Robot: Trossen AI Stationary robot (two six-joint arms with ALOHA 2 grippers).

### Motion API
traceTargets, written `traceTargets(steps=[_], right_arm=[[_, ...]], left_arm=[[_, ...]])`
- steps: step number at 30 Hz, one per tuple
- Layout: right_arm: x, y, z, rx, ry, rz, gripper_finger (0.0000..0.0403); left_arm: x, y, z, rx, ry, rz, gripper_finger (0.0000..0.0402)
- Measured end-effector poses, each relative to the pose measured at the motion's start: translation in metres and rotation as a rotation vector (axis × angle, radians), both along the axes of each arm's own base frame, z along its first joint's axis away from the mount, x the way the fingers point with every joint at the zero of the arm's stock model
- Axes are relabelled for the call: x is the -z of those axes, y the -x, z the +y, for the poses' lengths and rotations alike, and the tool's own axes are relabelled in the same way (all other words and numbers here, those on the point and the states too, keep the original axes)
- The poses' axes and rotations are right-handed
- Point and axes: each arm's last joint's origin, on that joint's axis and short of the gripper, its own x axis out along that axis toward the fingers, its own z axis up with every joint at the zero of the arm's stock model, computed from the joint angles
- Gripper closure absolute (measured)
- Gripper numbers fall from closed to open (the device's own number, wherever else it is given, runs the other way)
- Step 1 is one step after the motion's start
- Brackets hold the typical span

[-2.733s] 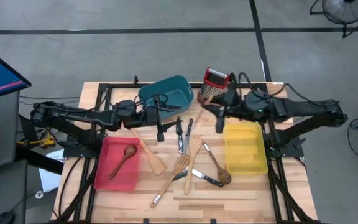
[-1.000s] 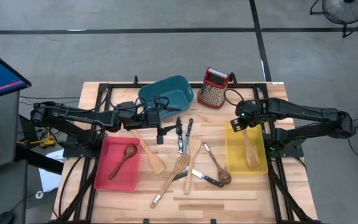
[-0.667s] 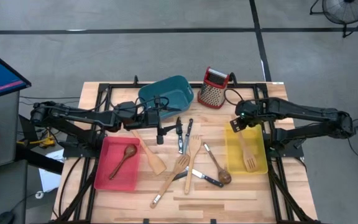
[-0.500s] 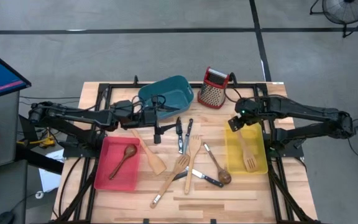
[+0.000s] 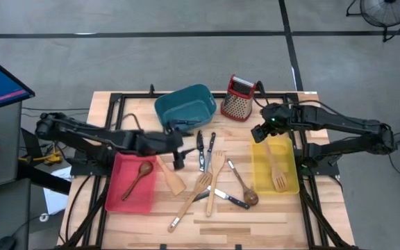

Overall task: Pick & Place Kitchen Items
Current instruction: Put the black table knife into the blue bin

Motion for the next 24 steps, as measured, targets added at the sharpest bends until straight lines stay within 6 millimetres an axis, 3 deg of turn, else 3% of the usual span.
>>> traceTargets(steps=[7, 15, 24], right_arm=[[0.0, 0.0, 0.0, -0.007, 0.003, 0.001, 0.0168], [0.0, -0.001, 0.0, -0.02, 0.012, 0.002, 0.0168], [0.0, -0.001, 0.0, -0.028, 0.019, 0.0, 0.0168]], left_arm=[[0.043, -0.019, -0.02, 0.145, 0.087, 0.164, 0.0164], [0.094, -0.044, -0.026, 0.047, 0.232, 0.206, 0.0164], [0.11, -0.062, -0.026, -0.105, 0.303, 0.034, 0.0164]])
